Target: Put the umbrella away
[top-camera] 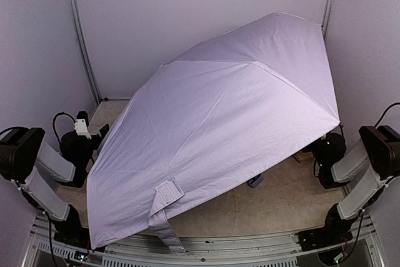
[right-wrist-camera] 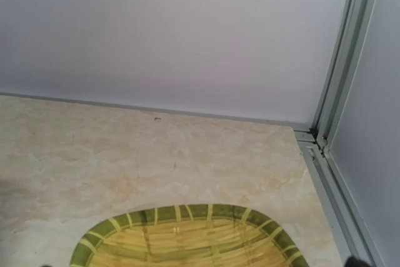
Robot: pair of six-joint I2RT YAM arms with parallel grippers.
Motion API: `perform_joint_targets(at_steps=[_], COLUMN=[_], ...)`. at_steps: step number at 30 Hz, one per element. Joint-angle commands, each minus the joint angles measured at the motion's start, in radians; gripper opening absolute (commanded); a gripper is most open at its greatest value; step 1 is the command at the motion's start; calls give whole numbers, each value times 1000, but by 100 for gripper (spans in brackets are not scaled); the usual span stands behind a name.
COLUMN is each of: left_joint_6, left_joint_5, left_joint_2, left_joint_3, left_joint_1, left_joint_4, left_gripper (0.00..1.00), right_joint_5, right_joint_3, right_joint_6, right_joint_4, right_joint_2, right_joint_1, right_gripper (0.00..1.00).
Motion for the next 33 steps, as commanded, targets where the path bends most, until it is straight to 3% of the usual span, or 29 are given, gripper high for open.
perform_joint_targets(at_steps=[1,8,13,17,21,25,33], left_joint_6=[-5,-16,-117,-200,-167,-148,-63], left_joint_5=[5,17,-251,-329,-423,-550,-535], left_joint_2=[5,-33,-239,-421,-572,-709,-773], left_joint_3=[9,5,71,97,208,271,391], left_joint_1=[1,10,12,5,-82,-159,-347], left_joint_4=[3,-5,-262,-390,-624,-742,-909], left_gripper=[99,99,99,98,96,95,92], right_joint_5=[-8,-32,-131,-462,-539,-592,-658], right_joint_3=[3,4,176,284,389,534,868], right_joint_6=[3,1,22,115,22,-51,-80], right_joint_4=[-8,-13,-456,-646,-882,-1055,-1167], right_joint_2=[5,-7,-226,-332,-341,-251,74], right_joint_1=[-12,-18,-18,17,229,455,652], right_gripper=[100,100,100,100,100,100,100])
